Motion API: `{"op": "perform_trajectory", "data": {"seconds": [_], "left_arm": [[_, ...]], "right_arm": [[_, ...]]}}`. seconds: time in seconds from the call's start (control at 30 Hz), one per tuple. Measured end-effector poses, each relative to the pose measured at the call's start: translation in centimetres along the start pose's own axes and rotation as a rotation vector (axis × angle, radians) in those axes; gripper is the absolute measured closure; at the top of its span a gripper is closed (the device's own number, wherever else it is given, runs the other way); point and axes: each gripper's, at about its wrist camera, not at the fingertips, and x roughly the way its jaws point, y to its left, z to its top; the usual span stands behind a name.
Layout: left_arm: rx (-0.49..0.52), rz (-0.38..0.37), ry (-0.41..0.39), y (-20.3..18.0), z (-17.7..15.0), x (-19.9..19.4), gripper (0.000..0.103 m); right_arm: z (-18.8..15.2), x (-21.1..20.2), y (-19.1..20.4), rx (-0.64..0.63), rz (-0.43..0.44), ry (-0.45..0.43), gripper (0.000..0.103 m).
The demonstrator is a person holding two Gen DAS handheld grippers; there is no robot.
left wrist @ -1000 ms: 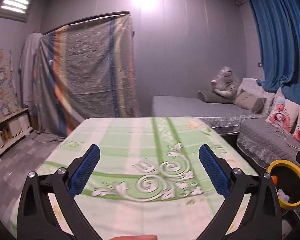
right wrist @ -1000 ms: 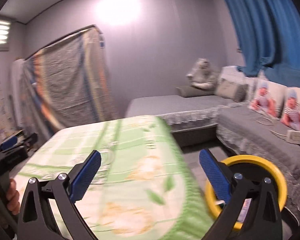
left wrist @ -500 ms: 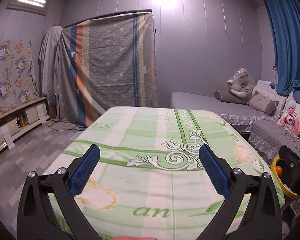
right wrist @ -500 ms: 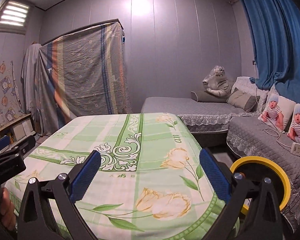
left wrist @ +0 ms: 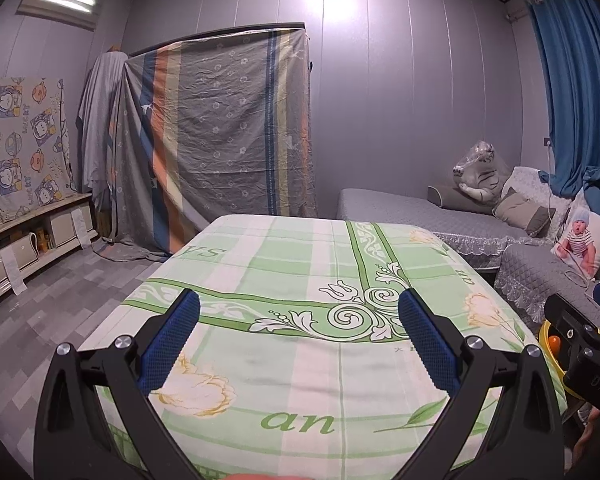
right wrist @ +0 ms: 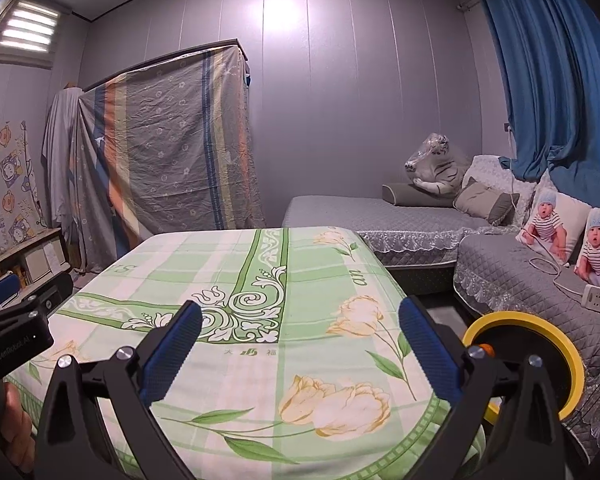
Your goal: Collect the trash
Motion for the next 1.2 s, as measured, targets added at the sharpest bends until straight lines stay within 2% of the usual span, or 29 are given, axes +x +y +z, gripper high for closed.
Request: {"op": "perform_trajectory", "data": {"seconds": [1.2], "left_arm": [[-0.002,-0.015,-0.021,-0.52,0.75,-0.3,0.008]], "right_arm": [[0.18,0.78,-0.09,0.033,0.0,0.012,0.008]]}}
